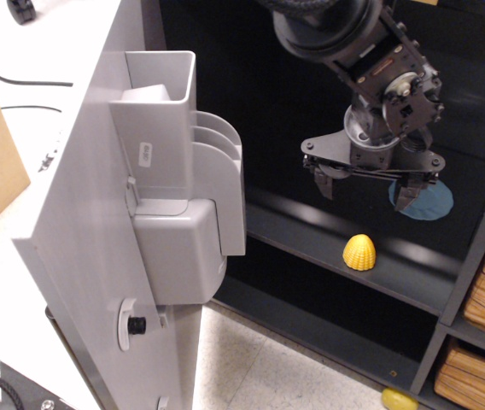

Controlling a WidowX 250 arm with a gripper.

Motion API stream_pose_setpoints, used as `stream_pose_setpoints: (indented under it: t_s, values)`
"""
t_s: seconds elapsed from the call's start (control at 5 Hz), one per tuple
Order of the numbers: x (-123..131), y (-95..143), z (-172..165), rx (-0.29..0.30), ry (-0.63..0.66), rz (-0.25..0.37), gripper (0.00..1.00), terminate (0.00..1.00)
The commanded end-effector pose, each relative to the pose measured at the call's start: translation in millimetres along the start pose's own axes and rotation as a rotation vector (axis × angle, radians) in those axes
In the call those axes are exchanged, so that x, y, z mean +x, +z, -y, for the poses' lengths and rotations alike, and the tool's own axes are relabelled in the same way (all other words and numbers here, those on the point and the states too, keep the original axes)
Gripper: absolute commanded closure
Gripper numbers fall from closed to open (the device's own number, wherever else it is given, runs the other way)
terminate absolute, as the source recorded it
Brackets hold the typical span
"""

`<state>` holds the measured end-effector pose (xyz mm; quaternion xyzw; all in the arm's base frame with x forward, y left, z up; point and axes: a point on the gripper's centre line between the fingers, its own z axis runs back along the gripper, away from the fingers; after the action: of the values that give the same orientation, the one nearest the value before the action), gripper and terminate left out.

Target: Close fridge

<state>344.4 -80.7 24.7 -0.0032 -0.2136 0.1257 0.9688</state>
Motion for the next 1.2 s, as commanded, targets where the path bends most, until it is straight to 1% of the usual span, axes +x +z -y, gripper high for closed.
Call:
stream_pose_setpoints:
  t_s: [0.0, 0.4, 0.6, 0.8, 1.0]
  values:
    - [0.0, 0.0, 0.0, 0.0, 0.0, 0.0, 0.0, 0.0]
    - [-2.4, 75.7, -21.2, -0.038, 0.049, -0.024, 0.0, 0.0]
    - [-1.8, 110.5, -38.9, -0.048, 0.075, -0.059, 0.0, 0.0]
    - [-5.0, 137.4, -54.0, -0.041, 0.088, -0.075, 0.0, 0.0]
    - [-12.0, 164.0, -69.8, -0.019, 0.107, -0.025, 0.0, 0.0]
